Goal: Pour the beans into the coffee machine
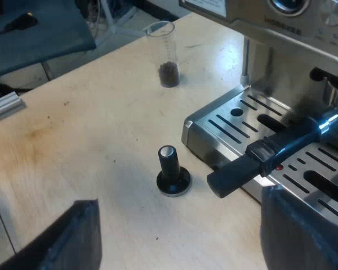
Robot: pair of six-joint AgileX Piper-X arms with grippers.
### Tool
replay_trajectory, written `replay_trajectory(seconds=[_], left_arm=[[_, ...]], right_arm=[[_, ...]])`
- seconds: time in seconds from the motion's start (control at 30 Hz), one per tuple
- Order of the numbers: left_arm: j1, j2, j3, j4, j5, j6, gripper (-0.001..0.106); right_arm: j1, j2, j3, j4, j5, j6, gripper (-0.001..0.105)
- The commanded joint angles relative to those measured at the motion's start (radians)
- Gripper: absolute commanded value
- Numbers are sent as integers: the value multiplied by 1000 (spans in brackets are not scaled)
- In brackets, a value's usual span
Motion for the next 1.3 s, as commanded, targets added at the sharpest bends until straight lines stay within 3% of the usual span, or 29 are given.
replay_trajectory(seconds=[0.03, 0.27, 0.4, 0.77, 1.03, 1.17, 1.23, 1.3], left_arm=[[0, 3, -8, -15, -21, 2, 72], [0, 3, 32, -21, -23, 15, 72], [0, 4, 79, -53, -85, 15, 72], [0, 8, 185, -211, -86, 8, 72], [0, 36, 223, -236, -96, -6, 72], [33, 111, 223, -303, -96, -15, 72], [93, 174, 223, -351, -76, -31, 72], [155, 226, 223, -364, -12, -31, 72]], right_arm=[[37, 22, -12, -28, 41, -4, 62], [39, 19, -9, -27, 45, -2, 62], [39, 19, -9, -21, 45, 3, 62], [39, 19, -9, -22, 45, 3, 62], [39, 19, -9, -22, 45, 3, 62], [39, 19, -9, -22, 45, 3, 62], [39, 19, -9, -22, 45, 3, 62], [39, 19, -9, -22, 45, 3, 62]])
